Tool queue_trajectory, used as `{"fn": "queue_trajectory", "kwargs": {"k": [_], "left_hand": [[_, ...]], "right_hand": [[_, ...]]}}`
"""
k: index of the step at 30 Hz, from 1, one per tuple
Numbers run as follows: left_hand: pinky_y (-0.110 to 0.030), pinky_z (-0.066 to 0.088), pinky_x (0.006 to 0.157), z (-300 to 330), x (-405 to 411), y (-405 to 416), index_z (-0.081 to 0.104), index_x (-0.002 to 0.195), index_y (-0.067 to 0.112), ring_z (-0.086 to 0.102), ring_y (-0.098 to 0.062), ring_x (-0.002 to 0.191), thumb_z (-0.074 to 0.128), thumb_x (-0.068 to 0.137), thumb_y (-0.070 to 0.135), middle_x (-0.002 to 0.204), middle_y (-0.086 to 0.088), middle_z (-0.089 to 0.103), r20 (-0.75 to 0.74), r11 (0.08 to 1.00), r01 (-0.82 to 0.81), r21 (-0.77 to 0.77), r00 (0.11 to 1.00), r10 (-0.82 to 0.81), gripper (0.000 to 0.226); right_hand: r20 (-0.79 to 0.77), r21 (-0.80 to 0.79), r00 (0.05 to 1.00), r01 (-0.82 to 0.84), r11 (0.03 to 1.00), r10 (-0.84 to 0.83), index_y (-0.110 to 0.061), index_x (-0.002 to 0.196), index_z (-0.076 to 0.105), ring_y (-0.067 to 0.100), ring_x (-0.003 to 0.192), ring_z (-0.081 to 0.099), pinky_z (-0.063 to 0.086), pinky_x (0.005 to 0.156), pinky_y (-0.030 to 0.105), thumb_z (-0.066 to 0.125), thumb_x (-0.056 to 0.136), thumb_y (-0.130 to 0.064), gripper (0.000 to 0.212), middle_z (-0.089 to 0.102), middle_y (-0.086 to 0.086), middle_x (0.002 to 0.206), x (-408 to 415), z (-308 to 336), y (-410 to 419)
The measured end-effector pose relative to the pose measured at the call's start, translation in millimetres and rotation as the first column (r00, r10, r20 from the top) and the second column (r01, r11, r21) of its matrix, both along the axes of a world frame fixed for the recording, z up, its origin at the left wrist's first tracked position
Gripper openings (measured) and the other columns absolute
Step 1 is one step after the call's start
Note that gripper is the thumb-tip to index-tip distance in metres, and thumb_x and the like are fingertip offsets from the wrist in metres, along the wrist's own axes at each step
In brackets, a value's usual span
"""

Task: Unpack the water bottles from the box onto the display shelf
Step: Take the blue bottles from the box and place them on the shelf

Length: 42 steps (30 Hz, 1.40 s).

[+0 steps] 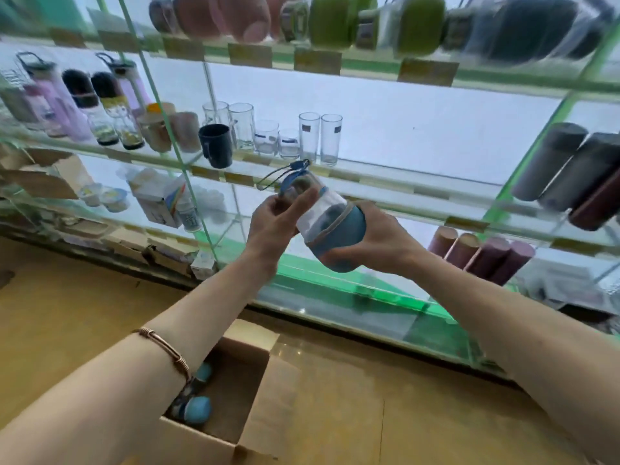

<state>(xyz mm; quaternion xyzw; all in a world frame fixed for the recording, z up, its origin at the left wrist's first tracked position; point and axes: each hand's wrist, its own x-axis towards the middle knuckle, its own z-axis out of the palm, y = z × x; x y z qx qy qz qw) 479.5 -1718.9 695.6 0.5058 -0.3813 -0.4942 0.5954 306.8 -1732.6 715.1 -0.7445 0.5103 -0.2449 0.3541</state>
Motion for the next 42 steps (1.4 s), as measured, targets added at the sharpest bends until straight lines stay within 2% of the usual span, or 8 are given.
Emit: {"fn": "queue_trajectory", "kwargs": {"k": [2,7,14,20,25,29,34,42], "left_hand": [[-0.036,0.055,0.081,18.0,-30.9,-1.2,0.067,0.1,0.01,0.066,-0.018,0.086,0.085,0.06,0.037,0.098,-0.008,0.071,0.001,0.997,0.051,-0.058,0.999,-0.051,0.051],[-0.026,0.056,0.074,60.8,-106.2,0.4,0.063,0.109,0.008,0.067,-0.016,0.087,0.065,0.086,0.028,0.1,-0.005,0.07,0.067,0.965,0.226,-0.136,0.974,-0.219,0.03],[-0.028,0.055,0.084,96.8,-174.5,-2.1,0.063,0.11,0.009,0.066,-0.018,0.1,0.065,0.078,0.042,0.107,-0.007,0.069,0.127,0.937,0.258,-0.236,0.964,-0.233,0.046],[-0.025,0.056,0.08,135.7,-224.2,-33.6,0.063,0.107,0.011,0.068,-0.018,0.096,0.067,0.083,0.034,0.105,-0.007,0.07,0.102,0.933,0.242,-0.267,0.97,-0.222,0.033],[-0.033,0.058,0.082,155.0,-266.1,-77.1,0.061,0.116,0.004,0.07,-0.026,0.094,0.069,0.081,0.036,0.107,-0.011,0.069,0.103,0.914,0.351,-0.205,0.936,-0.337,0.048],[-0.036,0.056,0.086,165.7,-299.5,-115.4,0.063,0.102,0.008,0.068,-0.03,0.097,0.071,0.08,0.035,0.105,-0.011,0.069,0.109,0.89,0.393,-0.232,0.92,-0.377,0.036],[-0.034,0.058,0.082,182.4,-325.5,-166.7,0.045,0.117,0.001,0.065,-0.027,0.102,0.08,0.068,0.036,0.116,-0.017,0.059,0.033,0.877,0.282,-0.388,0.956,-0.293,0.069],[-0.043,0.057,0.085,197.8,-325.6,-251.9,0.054,0.118,0.023,0.066,-0.025,0.1,0.078,0.071,0.04,0.112,-0.01,0.063,0.28,0.829,0.329,-0.452,0.935,-0.219,0.055]], "right_hand": [[-0.012,-0.05,1.0,0.008,0.999,-0.009,-0.024,0.114,0.05,0.015,0.091,0.057,0.054,0.069,0.029,0.087,0.059,-0.034,0.067,0.058,-0.004,0.104,-35.4,20.5,3.8],[0.003,-0.099,0.997,0.08,0.992,-0.08,-0.026,0.114,0.045,0.017,0.073,0.056,0.036,0.034,0.009,0.085,0.065,-0.032,0.064,0.055,-0.006,0.093,-123.4,60.4,21.2],[-0.032,-0.257,0.986,0.151,0.954,-0.165,-0.025,0.113,0.048,0.014,0.089,0.058,0.055,0.074,0.032,0.088,0.059,-0.033,0.068,0.056,-0.008,0.098,-194.5,104.4,26.4],[0.004,-0.341,0.975,0.21,0.916,-0.222,-0.021,0.119,0.046,0.012,0.089,0.054,0.054,0.074,0.03,0.087,0.062,-0.031,0.071,0.051,-0.01,0.095,-237.6,133.7,7.2],[-0.016,-0.389,0.953,0.274,0.88,-0.304,-0.023,0.117,0.044,0.011,0.087,0.052,0.047,0.065,0.022,0.086,0.062,-0.031,0.07,0.052,-0.006,0.1,-278.8,149.1,-20.9],[-0.055,-0.425,0.918,0.335,0.841,-0.393,-0.02,0.121,0.046,0.016,0.094,0.052,0.048,0.069,0.025,0.085,0.062,-0.035,0.072,0.053,-0.003,0.104,-308.7,159.2,-49.2],[-0.066,-0.487,0.895,0.357,0.797,-0.441,-0.02,0.121,0.046,0.015,0.094,0.052,0.046,0.068,0.024,0.086,0.06,-0.034,0.075,0.053,-0.002,0.106,-328.0,189.0,-99.7],[-0.142,-0.524,0.856,0.362,0.771,-0.498,-0.019,0.125,0.043,0.018,0.097,0.052,0.049,0.072,0.028,0.085,0.062,-0.034,0.078,0.053,-0.001,0.109,-340.2,210.2,-174.3]]}}
